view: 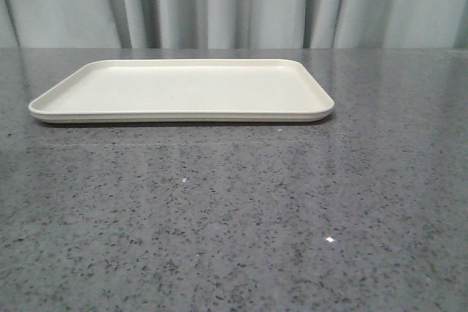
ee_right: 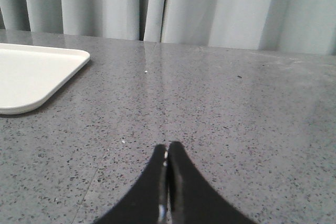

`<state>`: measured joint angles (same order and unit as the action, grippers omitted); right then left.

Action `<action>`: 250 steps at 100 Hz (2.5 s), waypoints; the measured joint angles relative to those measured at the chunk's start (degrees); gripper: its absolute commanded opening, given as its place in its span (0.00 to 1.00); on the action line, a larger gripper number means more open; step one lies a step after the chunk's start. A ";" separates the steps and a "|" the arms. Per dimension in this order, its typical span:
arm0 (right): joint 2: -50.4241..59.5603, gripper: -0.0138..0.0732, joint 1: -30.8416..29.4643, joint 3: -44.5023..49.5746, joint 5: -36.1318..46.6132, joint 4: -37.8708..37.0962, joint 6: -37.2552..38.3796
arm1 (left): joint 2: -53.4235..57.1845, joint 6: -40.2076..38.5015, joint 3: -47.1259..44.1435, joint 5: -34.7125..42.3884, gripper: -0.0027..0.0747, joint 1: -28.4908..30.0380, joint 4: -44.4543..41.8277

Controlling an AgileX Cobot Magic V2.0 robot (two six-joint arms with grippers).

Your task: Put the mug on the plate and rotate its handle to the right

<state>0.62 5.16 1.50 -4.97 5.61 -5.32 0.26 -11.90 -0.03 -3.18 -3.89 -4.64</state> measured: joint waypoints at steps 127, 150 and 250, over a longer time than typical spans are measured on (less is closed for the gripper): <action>0.00 0.08 0.00 -4.64 -1.70 1.29 0.10 | 0.00 0.00 7.42 -10.77 0.01 0.00 1.21; -0.26 0.08 0.00 -18.90 -18.22 1.69 0.10 | -5.20 0.00 21.73 -20.18 0.01 0.00 2.35; -33.74 0.08 0.00 -52.19 -45.81 1.78 0.10 | -35.93 0.00 51.26 -48.87 0.01 0.00 10.17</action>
<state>-33.12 5.16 -50.69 -50.77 7.38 -5.21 -35.67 -11.90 51.22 -52.05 -3.89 5.53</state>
